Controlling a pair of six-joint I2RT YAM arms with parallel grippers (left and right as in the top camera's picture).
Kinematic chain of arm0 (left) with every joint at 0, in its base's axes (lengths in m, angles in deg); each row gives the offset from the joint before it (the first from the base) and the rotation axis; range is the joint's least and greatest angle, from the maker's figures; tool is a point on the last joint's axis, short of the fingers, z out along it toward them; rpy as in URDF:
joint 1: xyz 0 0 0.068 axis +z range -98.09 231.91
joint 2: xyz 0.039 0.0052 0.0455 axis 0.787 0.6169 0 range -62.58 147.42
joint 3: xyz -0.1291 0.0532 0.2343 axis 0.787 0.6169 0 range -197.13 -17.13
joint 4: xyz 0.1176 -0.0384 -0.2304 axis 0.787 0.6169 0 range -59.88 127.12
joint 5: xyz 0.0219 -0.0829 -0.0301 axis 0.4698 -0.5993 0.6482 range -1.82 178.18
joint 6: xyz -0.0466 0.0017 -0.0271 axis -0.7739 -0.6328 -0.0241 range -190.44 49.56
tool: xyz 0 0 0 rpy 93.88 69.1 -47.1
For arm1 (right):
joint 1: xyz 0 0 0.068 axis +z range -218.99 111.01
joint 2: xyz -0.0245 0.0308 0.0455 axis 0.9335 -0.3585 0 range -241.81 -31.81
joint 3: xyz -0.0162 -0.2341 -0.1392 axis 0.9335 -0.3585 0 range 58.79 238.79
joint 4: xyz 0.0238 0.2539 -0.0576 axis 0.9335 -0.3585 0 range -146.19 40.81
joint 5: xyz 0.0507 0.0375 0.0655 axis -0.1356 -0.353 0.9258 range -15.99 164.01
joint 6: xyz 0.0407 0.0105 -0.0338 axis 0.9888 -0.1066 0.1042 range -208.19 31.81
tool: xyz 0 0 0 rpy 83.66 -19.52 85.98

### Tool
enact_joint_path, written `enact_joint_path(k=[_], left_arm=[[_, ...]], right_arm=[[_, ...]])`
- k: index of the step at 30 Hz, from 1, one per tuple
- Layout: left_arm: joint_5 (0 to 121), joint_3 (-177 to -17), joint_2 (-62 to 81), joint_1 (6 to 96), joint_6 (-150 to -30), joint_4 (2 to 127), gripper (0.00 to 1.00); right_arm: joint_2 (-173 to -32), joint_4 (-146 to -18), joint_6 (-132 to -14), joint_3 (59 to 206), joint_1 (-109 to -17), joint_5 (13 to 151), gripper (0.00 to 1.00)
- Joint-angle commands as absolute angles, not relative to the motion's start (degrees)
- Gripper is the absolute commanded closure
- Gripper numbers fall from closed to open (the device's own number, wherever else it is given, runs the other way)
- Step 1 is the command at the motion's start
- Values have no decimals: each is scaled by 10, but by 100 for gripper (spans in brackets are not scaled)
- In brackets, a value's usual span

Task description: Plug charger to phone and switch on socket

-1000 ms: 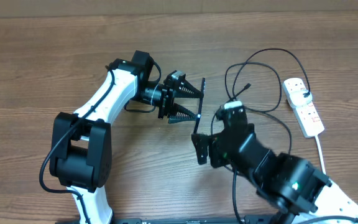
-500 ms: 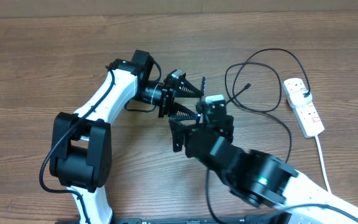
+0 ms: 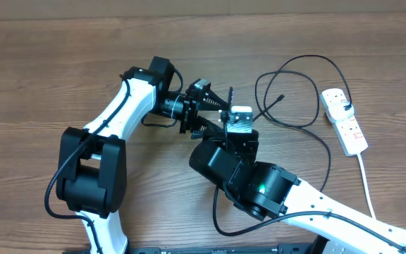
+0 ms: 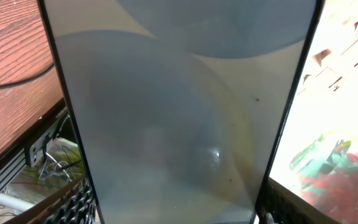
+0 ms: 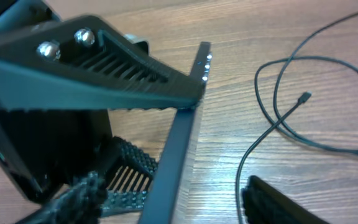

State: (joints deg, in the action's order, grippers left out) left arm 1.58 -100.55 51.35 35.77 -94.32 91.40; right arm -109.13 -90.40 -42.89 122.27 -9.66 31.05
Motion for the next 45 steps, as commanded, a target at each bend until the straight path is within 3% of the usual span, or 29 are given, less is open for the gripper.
enact_joint_path(k=[1, 4, 10, 18, 27, 32, 37, 39, 45], left_arm=[[-16, -1021, 513, 358, -945, 913, 41], [-12, -1021, 513, 358, -945, 912, 41], [-12, -1021, 513, 358, -945, 912, 41], [-12, -1021, 513, 358, -945, 912, 41], [-12, -1021, 513, 358, -945, 912, 41], [-12, -1021, 513, 358, -945, 912, 40], [-12, -1021, 513, 358, -945, 904, 18], [-12, -1021, 513, 360, -945, 886, 0], [0, -1021, 512, 400, -945, 779, 0]], right_arm=[[-1088, -902, -417, 1232, -95, 291, 41], [-1088, -902, -417, 1232, -91, 295, 53], [-1088, -901, -417, 1233, -70, 301, 62], [-1088, -901, -417, 1233, -67, 301, 84], [-1088, -900, -417, 1233, -67, 301, 96], [-1088, -895, -417, 1233, -67, 301, 96], [-1087, -886, -417, 1233, -67, 308, 96], [-1086, -874, -417, 1234, -67, 322, 96], [-1081, -866, -388, 1234, -99, 333, 96]])
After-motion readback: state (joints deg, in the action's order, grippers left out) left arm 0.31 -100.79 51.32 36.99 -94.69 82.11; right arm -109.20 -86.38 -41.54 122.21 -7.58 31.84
